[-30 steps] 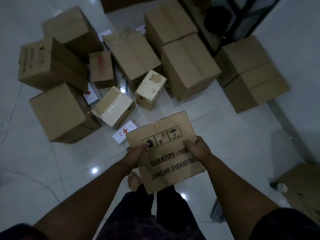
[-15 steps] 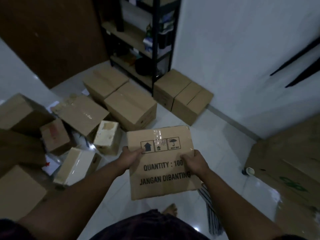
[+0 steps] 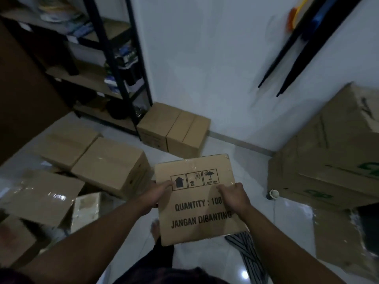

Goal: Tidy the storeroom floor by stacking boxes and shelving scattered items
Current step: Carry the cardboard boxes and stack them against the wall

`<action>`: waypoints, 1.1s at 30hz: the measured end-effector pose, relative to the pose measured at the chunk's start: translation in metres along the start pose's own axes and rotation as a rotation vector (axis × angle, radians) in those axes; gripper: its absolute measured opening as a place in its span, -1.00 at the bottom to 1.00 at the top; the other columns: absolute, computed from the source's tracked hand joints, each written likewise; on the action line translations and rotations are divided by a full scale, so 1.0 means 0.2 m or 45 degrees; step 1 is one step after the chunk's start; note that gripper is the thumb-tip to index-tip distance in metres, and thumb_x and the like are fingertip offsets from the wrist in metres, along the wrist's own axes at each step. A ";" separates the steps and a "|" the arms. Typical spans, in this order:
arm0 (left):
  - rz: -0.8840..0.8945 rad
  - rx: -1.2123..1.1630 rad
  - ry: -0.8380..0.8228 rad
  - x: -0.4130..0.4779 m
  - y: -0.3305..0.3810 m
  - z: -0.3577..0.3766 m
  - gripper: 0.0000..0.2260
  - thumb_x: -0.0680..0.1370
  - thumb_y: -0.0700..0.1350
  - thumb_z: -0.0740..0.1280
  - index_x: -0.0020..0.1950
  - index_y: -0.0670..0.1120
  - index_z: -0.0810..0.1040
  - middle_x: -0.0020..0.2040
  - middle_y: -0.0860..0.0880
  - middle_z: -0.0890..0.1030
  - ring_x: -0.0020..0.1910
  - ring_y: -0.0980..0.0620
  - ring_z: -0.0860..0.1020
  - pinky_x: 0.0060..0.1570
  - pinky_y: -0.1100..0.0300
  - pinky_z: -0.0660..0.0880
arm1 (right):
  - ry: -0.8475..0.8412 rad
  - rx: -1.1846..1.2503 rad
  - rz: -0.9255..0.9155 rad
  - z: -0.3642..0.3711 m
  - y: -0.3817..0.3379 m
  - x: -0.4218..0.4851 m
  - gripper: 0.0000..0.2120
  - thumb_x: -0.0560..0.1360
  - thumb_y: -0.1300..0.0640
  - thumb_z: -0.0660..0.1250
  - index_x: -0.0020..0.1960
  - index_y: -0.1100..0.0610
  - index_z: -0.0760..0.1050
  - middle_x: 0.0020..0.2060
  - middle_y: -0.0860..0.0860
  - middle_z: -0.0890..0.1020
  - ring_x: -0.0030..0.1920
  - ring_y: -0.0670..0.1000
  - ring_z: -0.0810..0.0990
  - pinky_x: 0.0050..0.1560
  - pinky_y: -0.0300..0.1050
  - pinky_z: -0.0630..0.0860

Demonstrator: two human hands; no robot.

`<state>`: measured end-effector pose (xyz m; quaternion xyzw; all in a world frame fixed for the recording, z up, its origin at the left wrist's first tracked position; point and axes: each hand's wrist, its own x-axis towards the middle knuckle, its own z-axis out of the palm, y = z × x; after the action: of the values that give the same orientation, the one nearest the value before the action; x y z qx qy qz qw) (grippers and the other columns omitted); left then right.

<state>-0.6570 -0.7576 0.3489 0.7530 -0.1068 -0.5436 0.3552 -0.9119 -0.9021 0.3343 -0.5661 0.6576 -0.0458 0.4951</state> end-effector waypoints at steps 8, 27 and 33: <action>0.066 0.206 -0.157 0.50 0.51 0.04 -0.19 0.42 0.34 0.44 0.49 -0.06 0.27 0.19 -0.10 0.57 0.01 -0.05 0.56 -0.23 0.10 0.50 | 0.196 0.022 0.059 -0.11 -0.22 0.28 -0.22 0.38 -0.40 0.33 0.41 0.04 0.28 0.12 0.04 0.65 0.01 0.08 0.66 -0.01 0.01 0.60; 0.091 0.375 -0.303 1.22 1.35 0.49 -0.14 0.40 0.27 0.51 0.54 -0.10 0.24 0.33 -0.13 0.53 0.20 -0.13 0.56 0.13 -0.10 0.60 | 0.377 0.285 0.221 -0.49 -0.48 1.08 -0.23 0.33 -0.32 0.40 0.38 0.09 0.40 0.12 0.00 0.63 0.09 0.07 0.63 0.03 0.02 0.61; -0.044 0.335 -0.245 1.38 1.66 0.74 -0.19 0.46 0.53 0.16 0.44 -0.06 0.39 0.31 -0.13 0.55 0.14 -0.11 0.56 0.10 -0.06 0.54 | 0.348 0.394 0.311 -0.71 -0.51 1.50 0.13 0.09 -0.70 0.29 0.40 0.06 0.42 0.17 0.00 0.64 0.15 0.11 0.62 0.19 0.09 0.57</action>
<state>-0.6085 -1.2113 0.3379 0.7392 -0.1974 -0.6006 0.2323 -0.9012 -1.2467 0.2906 -0.3881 0.7673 -0.1621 0.4841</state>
